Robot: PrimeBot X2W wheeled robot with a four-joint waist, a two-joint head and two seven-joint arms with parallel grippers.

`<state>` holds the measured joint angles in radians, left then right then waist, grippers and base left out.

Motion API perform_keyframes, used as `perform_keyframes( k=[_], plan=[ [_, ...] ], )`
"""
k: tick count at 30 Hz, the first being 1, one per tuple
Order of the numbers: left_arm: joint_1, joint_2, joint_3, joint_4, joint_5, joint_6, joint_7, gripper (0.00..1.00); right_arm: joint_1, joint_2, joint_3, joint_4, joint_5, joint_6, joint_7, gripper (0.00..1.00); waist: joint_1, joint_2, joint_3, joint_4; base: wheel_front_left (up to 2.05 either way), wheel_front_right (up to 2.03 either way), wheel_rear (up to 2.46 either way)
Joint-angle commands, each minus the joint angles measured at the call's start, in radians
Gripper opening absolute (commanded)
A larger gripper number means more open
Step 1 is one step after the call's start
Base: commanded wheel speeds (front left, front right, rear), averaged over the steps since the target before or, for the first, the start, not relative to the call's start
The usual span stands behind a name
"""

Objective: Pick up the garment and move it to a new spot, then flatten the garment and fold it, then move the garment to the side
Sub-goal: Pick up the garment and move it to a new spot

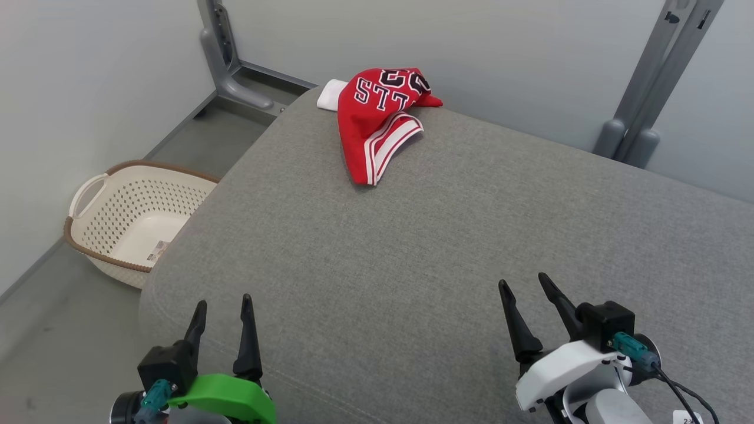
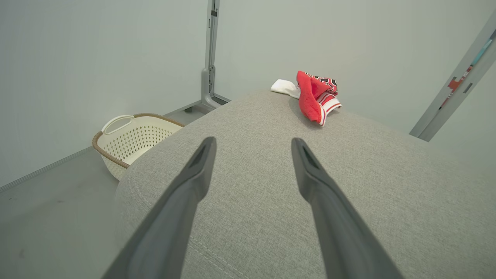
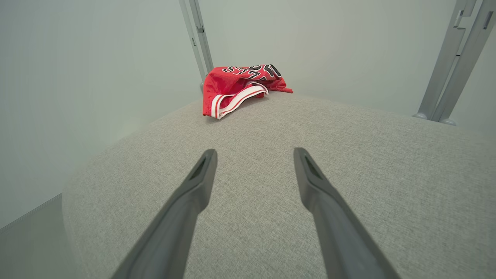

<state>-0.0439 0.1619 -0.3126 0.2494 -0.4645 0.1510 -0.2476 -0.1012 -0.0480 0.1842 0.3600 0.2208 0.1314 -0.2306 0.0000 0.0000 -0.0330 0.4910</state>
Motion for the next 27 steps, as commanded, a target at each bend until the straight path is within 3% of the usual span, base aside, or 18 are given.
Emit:
perform_keyframes(
  k=[1, 9, 18, 27],
  plan=[
    [0.010, 0.001, -0.003, -0.001, 0.000, -0.001, 0.000, 1.00, -0.009, -0.005, 0.002, 0.005, -0.004, -0.001, -0.005, 1.00, 0.0000, 0.0000, 0.007, 0.007, 0.00, 0.00, 0.00],
    [-0.058, 0.028, -0.024, -0.042, 0.003, -0.031, 0.045, 1.00, 0.013, -0.005, -0.039, -0.007, -0.038, -0.001, -0.010, 1.00, 0.0000, 0.0000, 0.025, -0.028, 0.00, 0.00, 0.00],
    [-0.382, 0.188, 0.058, -0.148, 0.027, -0.077, 0.157, 1.00, -0.043, -0.005, -0.077, -0.118, -0.137, -0.001, 0.038, 1.00, 0.0000, 0.0000, 0.170, -0.169, 0.00, 0.00, 0.00],
    [-0.724, 0.305, 0.113, 0.021, 0.005, -0.129, 0.328, 1.00, -0.126, -0.004, -0.056, -0.232, -0.192, -0.001, 0.088, 1.00, 0.0000, 0.0000, 0.367, -0.348, 0.00, 0.00, 0.00]
  ],
)
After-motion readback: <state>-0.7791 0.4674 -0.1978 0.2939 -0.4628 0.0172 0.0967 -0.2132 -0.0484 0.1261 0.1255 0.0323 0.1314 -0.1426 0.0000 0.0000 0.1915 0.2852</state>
